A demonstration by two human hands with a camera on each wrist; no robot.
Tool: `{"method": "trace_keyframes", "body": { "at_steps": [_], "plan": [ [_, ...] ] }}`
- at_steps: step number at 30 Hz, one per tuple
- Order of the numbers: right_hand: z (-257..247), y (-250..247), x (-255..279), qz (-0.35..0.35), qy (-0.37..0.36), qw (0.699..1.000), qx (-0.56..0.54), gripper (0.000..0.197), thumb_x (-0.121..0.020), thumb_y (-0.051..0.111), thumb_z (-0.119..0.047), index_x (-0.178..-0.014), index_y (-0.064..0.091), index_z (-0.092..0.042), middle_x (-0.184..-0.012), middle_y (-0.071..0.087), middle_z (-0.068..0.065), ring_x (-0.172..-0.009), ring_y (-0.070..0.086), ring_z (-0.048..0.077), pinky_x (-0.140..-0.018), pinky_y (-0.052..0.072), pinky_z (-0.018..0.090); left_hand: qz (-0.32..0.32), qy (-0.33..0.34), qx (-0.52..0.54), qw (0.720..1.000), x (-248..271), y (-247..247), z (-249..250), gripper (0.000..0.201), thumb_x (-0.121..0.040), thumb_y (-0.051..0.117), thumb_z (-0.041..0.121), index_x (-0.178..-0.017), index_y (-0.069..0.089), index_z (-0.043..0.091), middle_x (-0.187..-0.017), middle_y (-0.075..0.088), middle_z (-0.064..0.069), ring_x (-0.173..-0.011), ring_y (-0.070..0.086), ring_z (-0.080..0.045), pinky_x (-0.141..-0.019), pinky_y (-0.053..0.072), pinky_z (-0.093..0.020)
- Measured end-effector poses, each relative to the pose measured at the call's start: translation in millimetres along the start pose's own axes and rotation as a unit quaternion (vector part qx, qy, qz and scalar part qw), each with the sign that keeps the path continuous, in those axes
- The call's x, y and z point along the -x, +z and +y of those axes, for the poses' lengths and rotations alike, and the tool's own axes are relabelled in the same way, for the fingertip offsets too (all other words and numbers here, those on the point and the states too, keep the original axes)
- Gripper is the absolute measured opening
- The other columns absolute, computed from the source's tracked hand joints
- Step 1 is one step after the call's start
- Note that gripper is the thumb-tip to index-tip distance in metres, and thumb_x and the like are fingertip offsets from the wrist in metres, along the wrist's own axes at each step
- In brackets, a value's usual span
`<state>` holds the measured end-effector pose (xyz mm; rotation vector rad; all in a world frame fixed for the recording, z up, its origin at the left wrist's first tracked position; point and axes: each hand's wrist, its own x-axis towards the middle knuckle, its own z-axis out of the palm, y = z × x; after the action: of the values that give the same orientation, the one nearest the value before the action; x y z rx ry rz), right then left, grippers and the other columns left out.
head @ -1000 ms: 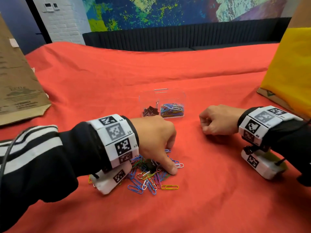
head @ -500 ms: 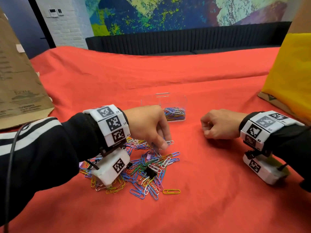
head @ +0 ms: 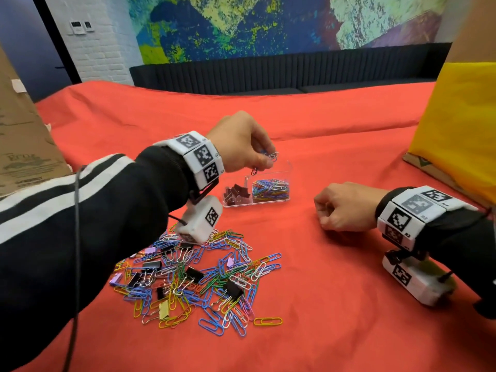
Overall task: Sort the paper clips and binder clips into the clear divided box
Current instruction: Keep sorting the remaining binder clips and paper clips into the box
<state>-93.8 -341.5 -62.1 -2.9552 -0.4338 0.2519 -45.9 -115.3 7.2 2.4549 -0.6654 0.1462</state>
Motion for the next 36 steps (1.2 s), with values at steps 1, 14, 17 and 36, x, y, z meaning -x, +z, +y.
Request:
{"method": "trace_keyframes", "body": {
  "at_steps": [1,14,17,36],
  "plan": [
    [0,0,0,0.000,0.000,1.000,-0.002,0.008,-0.076,0.060,-0.024,-0.068,0.059,-0.023,-0.070,0.067,-0.002,-0.065,0.058,0.012,-0.068,0.052,0.033,0.007,0.004,-0.040,0.999,-7,3,2,0.020,-0.069,0.085,0.019,-0.088,0.078,0.017,-0.072,0.076,0.000,-0.065,0.071,-0.009,-0.066,0.052,-0.015],
    [3,2,-3,-0.005,-0.005,1.000,-0.005,0.005,-0.075,0.060,-0.025,-0.072,0.062,-0.023,-0.073,0.067,-0.003,-0.068,0.060,0.013,-0.071,0.055,0.035,0.011,0.010,-0.113,0.993,-25,24,-5,0.027,-0.071,0.082,0.012,-0.095,0.076,0.022,-0.082,0.076,0.006,-0.078,0.071,-0.002,-0.084,0.058,-0.028],
    [1,1,-3,-0.005,-0.005,1.000,-0.004,0.006,-0.076,0.060,-0.024,-0.071,0.062,-0.023,-0.073,0.067,-0.003,-0.068,0.058,0.011,-0.071,0.053,0.034,0.023,0.018,-0.096,0.995,-16,19,-5,0.024,-0.076,0.076,0.010,-0.095,0.076,0.024,-0.080,0.075,0.008,-0.077,0.070,-0.001,-0.083,0.058,-0.027],
    [2,2,-2,0.013,0.009,1.000,-0.006,0.012,-0.076,0.063,-0.025,-0.065,0.060,-0.023,-0.067,0.067,-0.004,-0.064,0.058,0.012,-0.071,0.053,0.034,-0.377,0.045,-0.171,0.909,111,12,26,0.048,-0.054,0.089,0.046,-0.095,0.067,0.032,-0.086,0.067,0.013,-0.074,0.067,-0.005,-0.069,0.055,-0.027]
  ]
}}
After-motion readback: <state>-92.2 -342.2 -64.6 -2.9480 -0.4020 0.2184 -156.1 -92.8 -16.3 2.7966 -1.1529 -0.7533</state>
